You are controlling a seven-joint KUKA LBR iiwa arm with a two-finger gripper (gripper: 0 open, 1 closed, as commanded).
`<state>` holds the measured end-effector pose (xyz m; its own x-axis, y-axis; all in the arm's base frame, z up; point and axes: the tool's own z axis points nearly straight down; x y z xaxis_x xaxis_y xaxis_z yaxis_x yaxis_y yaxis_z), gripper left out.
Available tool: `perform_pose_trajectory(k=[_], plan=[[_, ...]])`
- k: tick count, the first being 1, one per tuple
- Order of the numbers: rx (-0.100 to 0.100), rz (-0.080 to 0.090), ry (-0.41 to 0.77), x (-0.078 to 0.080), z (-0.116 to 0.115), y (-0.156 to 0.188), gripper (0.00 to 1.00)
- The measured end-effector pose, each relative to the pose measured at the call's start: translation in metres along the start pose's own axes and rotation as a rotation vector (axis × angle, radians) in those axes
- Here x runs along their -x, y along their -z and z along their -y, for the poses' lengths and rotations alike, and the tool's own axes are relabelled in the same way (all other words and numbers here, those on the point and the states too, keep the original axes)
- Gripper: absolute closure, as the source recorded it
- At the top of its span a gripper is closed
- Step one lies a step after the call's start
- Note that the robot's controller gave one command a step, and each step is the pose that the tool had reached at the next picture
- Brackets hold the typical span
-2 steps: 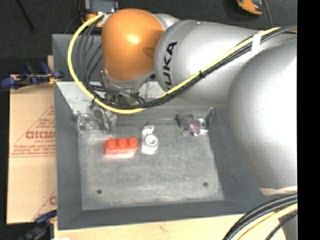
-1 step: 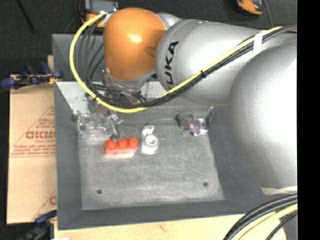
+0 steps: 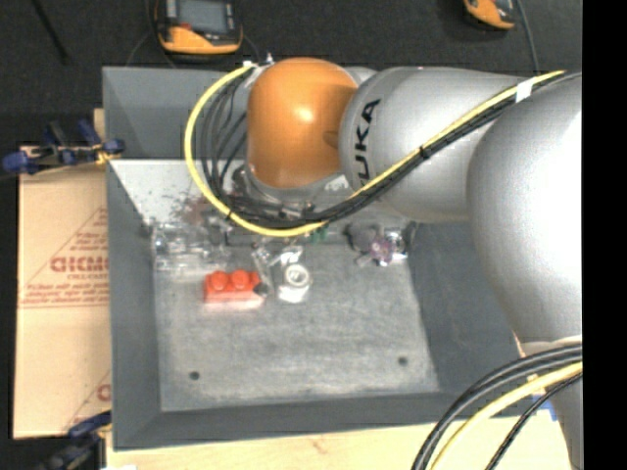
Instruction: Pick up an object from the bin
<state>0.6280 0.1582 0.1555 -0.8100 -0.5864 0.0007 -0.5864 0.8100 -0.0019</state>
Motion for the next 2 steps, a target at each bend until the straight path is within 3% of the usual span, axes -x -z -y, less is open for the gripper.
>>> perform_pose_trajectory(k=[1, 2], plan=[[0.002, 0.019, -0.06, -0.0114, 0.0157, -0.0726, 0.0], [0.001, 0.014, -0.06, -0.0109, 0.0159, -0.0683, 1.0]])
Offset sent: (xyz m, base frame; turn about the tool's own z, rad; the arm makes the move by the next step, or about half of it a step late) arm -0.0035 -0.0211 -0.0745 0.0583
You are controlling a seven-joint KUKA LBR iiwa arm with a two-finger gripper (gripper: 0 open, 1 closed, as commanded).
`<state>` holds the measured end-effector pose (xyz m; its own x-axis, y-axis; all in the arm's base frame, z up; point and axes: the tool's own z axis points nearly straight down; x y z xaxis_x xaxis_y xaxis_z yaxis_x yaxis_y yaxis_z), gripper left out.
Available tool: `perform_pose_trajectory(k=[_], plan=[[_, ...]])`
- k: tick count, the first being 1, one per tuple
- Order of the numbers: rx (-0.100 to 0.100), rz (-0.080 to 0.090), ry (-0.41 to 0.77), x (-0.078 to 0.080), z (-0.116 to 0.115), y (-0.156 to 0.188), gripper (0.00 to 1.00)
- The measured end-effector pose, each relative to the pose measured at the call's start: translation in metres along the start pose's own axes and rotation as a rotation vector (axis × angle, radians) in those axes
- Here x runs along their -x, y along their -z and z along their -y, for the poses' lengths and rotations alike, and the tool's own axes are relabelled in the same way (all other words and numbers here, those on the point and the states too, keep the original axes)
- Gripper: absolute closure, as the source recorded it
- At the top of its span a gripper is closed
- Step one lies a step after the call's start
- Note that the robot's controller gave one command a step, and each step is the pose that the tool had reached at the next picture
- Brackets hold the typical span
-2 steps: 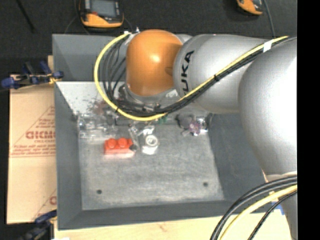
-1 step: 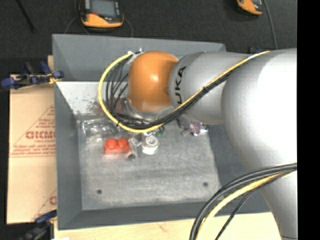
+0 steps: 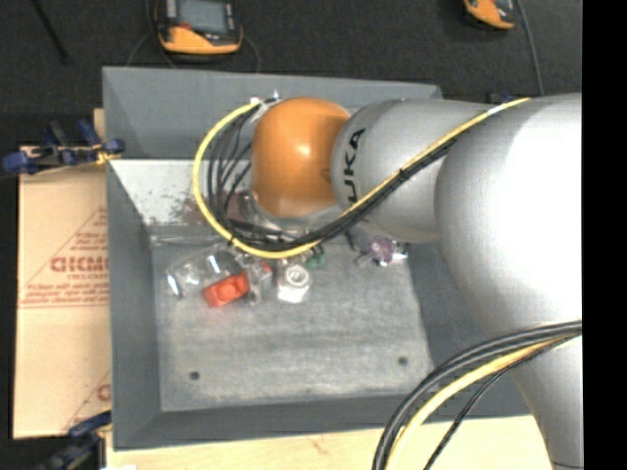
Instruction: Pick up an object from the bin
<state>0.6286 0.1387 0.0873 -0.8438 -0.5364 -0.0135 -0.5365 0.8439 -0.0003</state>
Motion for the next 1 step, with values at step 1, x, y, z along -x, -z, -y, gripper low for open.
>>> perform_pose_trajectory(k=[1], plan=[[-0.002, -0.004, -0.011, 0.0012, -0.0003, 0.0469, 1.0]])
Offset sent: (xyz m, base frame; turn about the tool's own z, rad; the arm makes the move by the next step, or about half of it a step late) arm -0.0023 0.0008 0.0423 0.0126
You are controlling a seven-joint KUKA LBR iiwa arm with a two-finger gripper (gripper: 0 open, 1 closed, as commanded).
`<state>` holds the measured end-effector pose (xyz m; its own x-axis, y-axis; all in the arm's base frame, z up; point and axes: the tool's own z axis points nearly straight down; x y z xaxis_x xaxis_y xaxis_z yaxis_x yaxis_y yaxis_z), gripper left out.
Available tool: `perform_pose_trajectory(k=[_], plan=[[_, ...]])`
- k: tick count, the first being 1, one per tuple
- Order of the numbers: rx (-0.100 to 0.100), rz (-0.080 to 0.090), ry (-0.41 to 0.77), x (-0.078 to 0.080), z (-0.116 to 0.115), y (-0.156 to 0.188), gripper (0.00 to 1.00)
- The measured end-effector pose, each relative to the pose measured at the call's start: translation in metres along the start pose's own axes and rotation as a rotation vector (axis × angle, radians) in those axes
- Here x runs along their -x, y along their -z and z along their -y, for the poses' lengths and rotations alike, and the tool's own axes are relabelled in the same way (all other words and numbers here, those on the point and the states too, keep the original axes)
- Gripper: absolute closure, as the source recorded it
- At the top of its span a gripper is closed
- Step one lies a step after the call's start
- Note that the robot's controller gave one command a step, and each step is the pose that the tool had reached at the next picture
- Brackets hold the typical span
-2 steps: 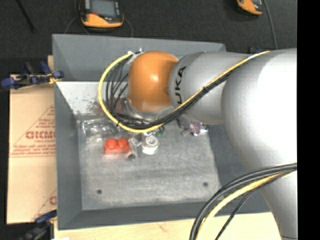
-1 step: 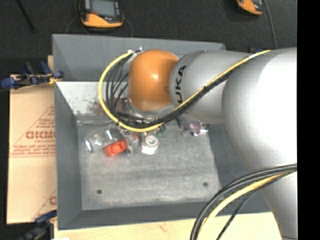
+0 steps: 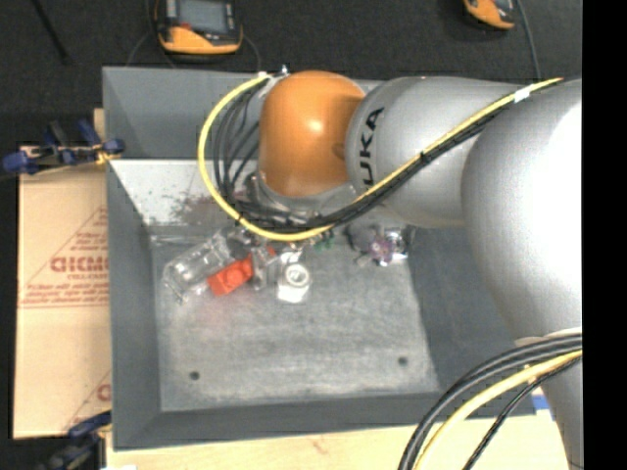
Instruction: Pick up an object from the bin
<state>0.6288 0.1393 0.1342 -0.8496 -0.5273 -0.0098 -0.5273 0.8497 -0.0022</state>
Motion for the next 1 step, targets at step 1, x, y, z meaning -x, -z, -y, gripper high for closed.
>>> perform_pose_trajectory(k=[1], plan=[[-0.003, 0.004, 0.011, 0.0018, -0.0074, 0.1142, 1.0]])
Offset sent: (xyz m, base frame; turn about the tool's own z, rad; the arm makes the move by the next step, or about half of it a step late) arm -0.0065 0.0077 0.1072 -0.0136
